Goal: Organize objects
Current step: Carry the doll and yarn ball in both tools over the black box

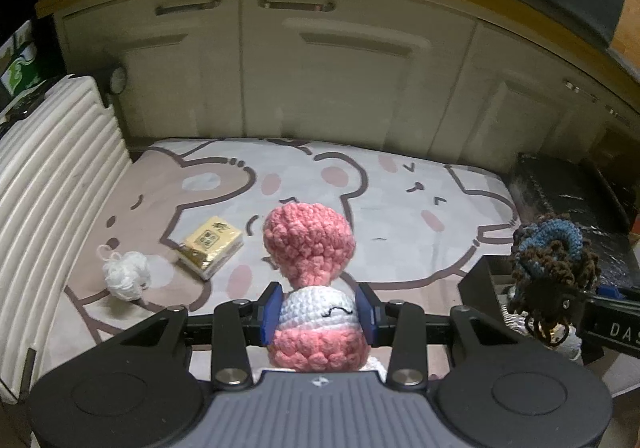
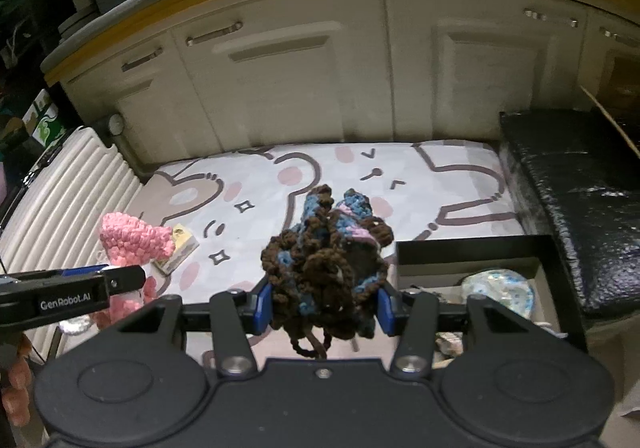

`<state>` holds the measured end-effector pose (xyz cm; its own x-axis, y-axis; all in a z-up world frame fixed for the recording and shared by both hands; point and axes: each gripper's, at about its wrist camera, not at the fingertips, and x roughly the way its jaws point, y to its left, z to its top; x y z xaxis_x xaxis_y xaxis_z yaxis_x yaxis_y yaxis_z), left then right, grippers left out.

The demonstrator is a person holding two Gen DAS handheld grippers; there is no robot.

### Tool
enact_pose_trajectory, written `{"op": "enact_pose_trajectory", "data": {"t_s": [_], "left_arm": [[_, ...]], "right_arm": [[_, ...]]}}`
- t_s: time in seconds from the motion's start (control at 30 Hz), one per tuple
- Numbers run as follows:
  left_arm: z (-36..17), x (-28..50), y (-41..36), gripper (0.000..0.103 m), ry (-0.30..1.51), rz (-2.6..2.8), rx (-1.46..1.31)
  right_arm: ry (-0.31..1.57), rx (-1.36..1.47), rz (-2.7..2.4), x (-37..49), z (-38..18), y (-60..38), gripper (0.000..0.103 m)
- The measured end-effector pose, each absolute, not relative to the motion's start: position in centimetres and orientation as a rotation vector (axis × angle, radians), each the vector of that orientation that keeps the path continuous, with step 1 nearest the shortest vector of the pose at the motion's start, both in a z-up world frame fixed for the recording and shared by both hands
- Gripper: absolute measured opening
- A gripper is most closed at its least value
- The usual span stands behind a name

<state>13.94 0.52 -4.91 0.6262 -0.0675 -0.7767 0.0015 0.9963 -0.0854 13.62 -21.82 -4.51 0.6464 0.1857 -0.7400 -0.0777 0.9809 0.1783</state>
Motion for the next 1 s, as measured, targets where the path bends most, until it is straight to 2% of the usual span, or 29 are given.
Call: {"op": "enact_pose_trajectory", "data": {"t_s": [0.63,1.0], "left_arm": [[-4.5,14.9,-8.1,0.041,0.852,-0.242,-0.038],[-4.9,15.2,-11.2,0.041,0.834,-0.336,-0.042]], "right_arm": [[0.831,0.213,-0.004,12.5,-5.1,-31.1,0.051],[0.853,0.228,-0.087,13.1,-7.4,-34.5,0.051]]}}
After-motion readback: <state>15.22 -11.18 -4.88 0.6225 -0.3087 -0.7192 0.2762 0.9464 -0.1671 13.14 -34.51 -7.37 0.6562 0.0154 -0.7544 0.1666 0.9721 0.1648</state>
